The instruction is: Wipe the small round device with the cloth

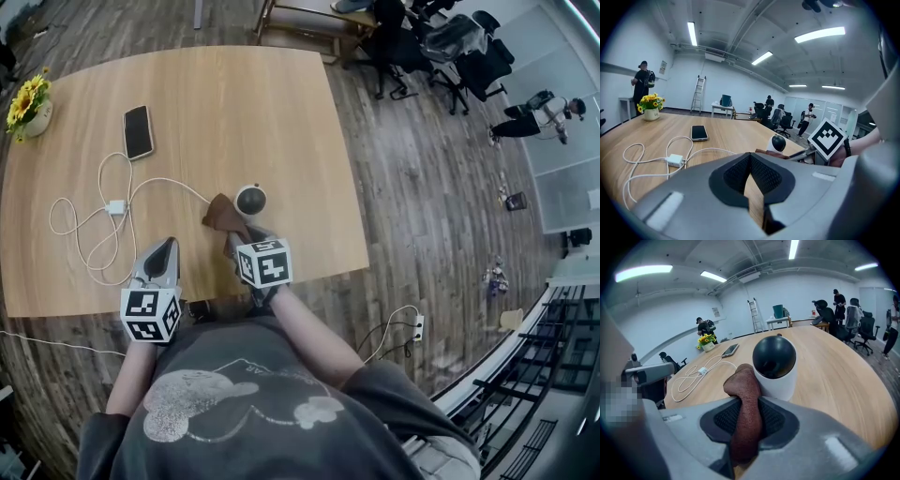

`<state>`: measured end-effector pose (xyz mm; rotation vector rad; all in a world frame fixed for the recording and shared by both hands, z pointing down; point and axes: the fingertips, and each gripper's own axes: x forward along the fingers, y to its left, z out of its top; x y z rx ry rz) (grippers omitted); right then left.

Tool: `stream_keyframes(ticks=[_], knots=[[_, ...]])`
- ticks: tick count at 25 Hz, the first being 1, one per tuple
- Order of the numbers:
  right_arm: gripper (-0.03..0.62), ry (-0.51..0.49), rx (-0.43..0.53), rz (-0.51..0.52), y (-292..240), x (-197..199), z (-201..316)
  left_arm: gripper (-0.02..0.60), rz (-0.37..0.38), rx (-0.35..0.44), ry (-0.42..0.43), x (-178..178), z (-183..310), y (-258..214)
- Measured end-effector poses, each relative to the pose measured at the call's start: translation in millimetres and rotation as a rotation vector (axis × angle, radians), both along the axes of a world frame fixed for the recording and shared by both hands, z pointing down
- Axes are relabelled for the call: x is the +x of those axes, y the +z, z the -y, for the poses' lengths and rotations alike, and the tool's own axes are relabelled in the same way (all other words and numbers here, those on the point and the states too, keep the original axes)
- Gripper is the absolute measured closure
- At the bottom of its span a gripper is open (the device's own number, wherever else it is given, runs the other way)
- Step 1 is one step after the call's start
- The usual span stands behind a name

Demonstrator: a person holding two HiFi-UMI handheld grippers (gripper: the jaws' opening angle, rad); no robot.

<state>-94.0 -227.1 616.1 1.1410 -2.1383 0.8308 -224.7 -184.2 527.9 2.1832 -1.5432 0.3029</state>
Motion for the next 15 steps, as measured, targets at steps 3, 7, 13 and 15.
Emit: stream_keyframes(ticks=[3, 7, 13, 15], knots=[[0.51, -0.026, 0.03, 0.024, -7.8, -0.6, -1.0, 0.563, 0.002, 0.005, 0.0, 4.5, 1.6, -2.7], [0.51, -0.146, 0.111, 0.09, -33.9, -14.8, -9.4, 0.563, 0.009, 0.011, -0.003, 9.9, 5.9, -5.1], [0.51, -0.286, 0.261, 0.183, -89.5, -1.1, -11.4, 0.563, 0.023, 0.029, -0.019, 35.2, 23.6, -11.4], [0.51, -0.27, 0.287, 0.221, -105.1, 18.2, -4.8, 0.563, 0.023, 0.039, -0.032, 49.1, 28.7, -16.5]])
